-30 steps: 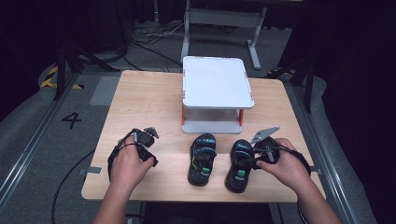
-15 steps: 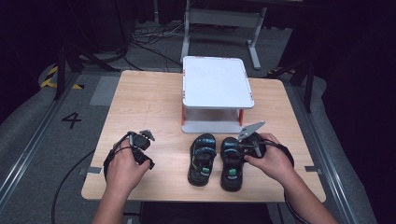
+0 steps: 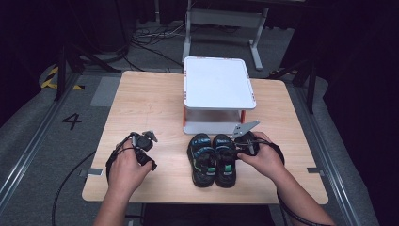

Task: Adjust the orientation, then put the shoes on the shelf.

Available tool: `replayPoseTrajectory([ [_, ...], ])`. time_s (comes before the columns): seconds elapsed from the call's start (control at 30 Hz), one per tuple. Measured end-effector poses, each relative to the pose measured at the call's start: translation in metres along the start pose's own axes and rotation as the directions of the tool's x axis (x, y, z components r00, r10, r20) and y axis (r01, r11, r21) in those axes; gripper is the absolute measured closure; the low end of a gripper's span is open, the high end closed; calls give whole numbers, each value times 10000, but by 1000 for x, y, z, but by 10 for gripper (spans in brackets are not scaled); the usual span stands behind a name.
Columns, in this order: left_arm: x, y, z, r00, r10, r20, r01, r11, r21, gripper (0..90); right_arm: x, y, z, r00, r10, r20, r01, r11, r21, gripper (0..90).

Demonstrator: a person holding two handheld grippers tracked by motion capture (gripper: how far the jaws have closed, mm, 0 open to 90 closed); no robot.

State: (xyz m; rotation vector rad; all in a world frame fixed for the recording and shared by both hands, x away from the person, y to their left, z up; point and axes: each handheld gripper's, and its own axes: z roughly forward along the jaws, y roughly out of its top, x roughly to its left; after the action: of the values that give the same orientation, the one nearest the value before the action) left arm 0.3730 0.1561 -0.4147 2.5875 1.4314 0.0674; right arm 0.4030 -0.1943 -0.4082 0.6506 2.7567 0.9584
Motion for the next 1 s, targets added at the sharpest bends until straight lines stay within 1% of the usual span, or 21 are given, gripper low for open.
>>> replayPoseTrajectory([
  [0.03, 0, 1, 0, 10000, -49, 40, 49, 10000, 13, 338, 0, 0, -1, 10000, 44, -28, -45, 9999, -119, 602],
  [0.07, 1, 2, -1, 10000, 5, 27, -5, 10000, 36, 337, 1, 0, -3, 9999, 163, 0, -163, 9997, -201, 575],
  [0.17, 2, 8, -4, 10000, 13, -16, -13, 9999, 115, 319, 4, -2, -15, 9990, 421, 127, -417, 9988, -262, 526],
  [0.27, 2, 14, -5, 9999, 130, -55, -130, 9999, 79, 317, 10, -1, -28, 9966, 798, 215, -793, 9966, -223, 508],
  [0.3, 2, 15, -5, 9999, 121, -39, -121, 9999, 58, 316, 14, 1, -32, 9959, 867, 259, -864, 9962, -123, 507],
  [0.37, 1, 19, -7, 9994, 341, -43, -341, 9994, 5, 316, 20, 4, -35, 9951, 949, 295, -951, 9954, 67, 507],
  [0.43, 0, 21, -8, 9992, 390, 34, -390, 9992, -38, 316, 25, 9, -39, 9920, 1230, 286, -1237, 9920, 260, 516],
  [0.47, 0, 23, -9, 9991, 434, 28, -434, 9990, -88, 316, 27, 11, -41, 9889, 1463, 247, -1470, 9886, 321, 519],
  [0.5, -1, 25, -9, 9989, 466, 28, -465, 9988, -138, 316, 29, 14, -42, 9837, 1767, 334, -1778, 9834, 354, 519],
  [0.53, -1, 26, -9, 9989, 475, 62, -475, 9988, -128, 316, 31, 17, -44, 9747, 2185, 465, -2203, 9747, 374, 516],
  [0.57, 0, 28, -9, 9986, 525, 68, -524, 9985, -142, 316, 32, 19, -45, 9689, 2408, 560, -2433, 9690, 427, 513],
  [0.6, -1, 29, -9, 9988, 479, 110, -477, 9988, -137, 316, 34, 21, -45, 9659, 2512, 622, -2542, 9660, 473, 513],
  [0.63, -1, 30, -8, 9984, 552, 87, -550, 9984, -144, 316, 36, 23, -45, 9619, 2651, 670, -2687, 9618, 517, 514],
  [0.7, -1, 30, -8, 9982, 587, 127, -585, 9982, -132, 316, 40, 27, -45, 9602, 2674, 806, -2723, 9605, 580, 516],
  [0.77, -2, 30, -8, 9982, 587, 128, -585, 9982, -144, 316, 42, 29, -44, 9611, 2646, 793, -2695, 9612, 587, 516],
  [0.8, -1, 30, -8, 9981, 608, 136, -605, 9980, -183, 316, 46, 31, -43, 9602, 2686, 770, -2735, 9598, 625, 516],
  [0.83, -1, 30, -9, 9980, 615, 142, -613, 9980, -184, 316, 50, 34, -40, 9621, 2621, 756, -2675, 9607, 735, 518],
  [0.87, -1, 30, -9, 9976, 687, 53, -686, 9975, -176, 316, 50, 34, -40, 9621, 2621, 756, -2675, 9607, 735, 518],
  [0.9, -2, 28, -9, 9980, 625, 138, -622, 9979, -173, 316, 54, 35, -35, 9603, 2687, 752, -2747, 9576, 871, 534],
  [0.97, -1, 27, -9, 9978, 656, 85, -654, 9977, -203, 316, 55, 35, -33, 9595, 2710, 770, -2776, 9561, 936, 538],
  [1.0, -2, 27, -10, 9980, 623, 61, -622, 9978, -223, 316, 57, 35, -29, 9550, 2781, 1029, -2882, 9522, 1011, 549],
])
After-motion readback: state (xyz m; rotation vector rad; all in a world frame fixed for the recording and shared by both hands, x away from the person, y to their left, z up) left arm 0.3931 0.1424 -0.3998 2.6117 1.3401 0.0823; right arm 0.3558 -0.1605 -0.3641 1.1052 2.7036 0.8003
